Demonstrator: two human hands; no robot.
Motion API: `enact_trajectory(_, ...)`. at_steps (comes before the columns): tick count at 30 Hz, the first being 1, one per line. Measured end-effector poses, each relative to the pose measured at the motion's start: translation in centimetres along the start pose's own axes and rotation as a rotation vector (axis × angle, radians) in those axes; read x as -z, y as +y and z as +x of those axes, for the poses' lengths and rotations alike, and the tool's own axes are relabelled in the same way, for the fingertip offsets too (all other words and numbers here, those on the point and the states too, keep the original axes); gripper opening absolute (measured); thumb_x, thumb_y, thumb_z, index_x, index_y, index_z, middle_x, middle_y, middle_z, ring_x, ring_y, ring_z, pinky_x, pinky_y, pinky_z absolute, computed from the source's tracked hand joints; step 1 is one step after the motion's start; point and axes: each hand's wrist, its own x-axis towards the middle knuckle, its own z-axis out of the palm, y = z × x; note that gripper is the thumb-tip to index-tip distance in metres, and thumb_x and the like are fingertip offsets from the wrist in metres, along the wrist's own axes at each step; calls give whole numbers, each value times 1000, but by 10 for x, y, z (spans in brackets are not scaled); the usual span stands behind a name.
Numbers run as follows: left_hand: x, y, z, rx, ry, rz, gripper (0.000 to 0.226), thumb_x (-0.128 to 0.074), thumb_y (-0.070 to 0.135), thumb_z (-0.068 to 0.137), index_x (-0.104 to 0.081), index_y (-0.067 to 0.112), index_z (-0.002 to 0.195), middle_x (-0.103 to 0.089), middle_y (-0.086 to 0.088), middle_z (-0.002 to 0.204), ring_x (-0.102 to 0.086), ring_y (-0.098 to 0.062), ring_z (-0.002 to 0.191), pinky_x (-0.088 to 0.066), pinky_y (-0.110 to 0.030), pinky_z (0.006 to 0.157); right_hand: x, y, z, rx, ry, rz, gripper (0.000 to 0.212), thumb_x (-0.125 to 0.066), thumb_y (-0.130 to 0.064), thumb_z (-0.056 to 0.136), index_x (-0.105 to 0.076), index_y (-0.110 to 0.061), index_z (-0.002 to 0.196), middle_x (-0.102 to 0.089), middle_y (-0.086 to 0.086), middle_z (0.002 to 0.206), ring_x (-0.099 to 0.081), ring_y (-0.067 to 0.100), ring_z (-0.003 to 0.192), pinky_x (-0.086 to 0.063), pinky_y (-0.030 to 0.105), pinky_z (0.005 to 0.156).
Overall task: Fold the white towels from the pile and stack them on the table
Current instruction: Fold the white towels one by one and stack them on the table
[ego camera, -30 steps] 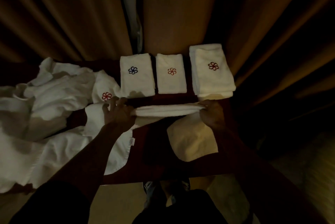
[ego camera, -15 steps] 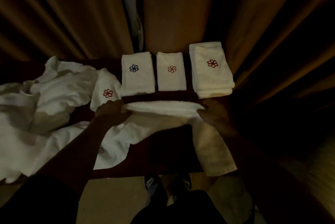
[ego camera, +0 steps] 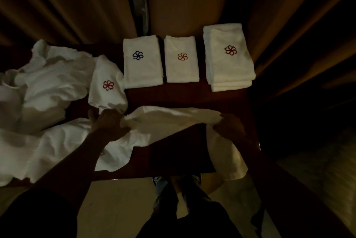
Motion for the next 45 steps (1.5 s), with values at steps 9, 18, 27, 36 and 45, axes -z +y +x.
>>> enact_trajectory(9,38,-23,22,2,-123,-126,89,-65,68,81,-29,30,153,-37,-5,155,-37,-30,140,-26,-50,114,42,-18,19,92,-151,-143,34,-72,-30,86,-68,-9,112,-68,15,113,-64,33,107,-51,38,87)
enact_trajectory(18,10,-9,16,31,151,-157,70,-63,65,82,-50,19,134,-64,-10,124,-56,-36,117,-37,-52,99,19,-2,20,101,44,27,92,-81,-51,77,-35,-22,151,-45,7,150,-47,30,133,-45,41,98)
enact_trajectory(27,12,53,24,-103,225,-146,85,-78,37,73,-38,17,146,-40,-12,146,-37,-36,134,-27,-61,110,17,40,2,120,-107,182,105,-84,-57,63,-34,-28,151,-41,2,151,-44,24,134,-37,28,88)
enact_trajectory(36,18,189,21,-564,425,-385,63,-56,52,79,-61,19,132,-60,-9,134,-59,-29,120,-40,-55,103,13,102,-23,189,30,206,61,-87,-36,75,-60,-17,127,-46,4,137,-47,22,124,-49,38,94)
enact_trajectory(45,44,249,23,-748,-19,-568,46,-61,42,77,-73,8,105,-73,-11,100,-68,-25,93,-54,-35,80,53,123,-24,185,12,212,35,-66,-23,96,-65,-7,126,-65,15,123,-61,31,113,-46,35,90)
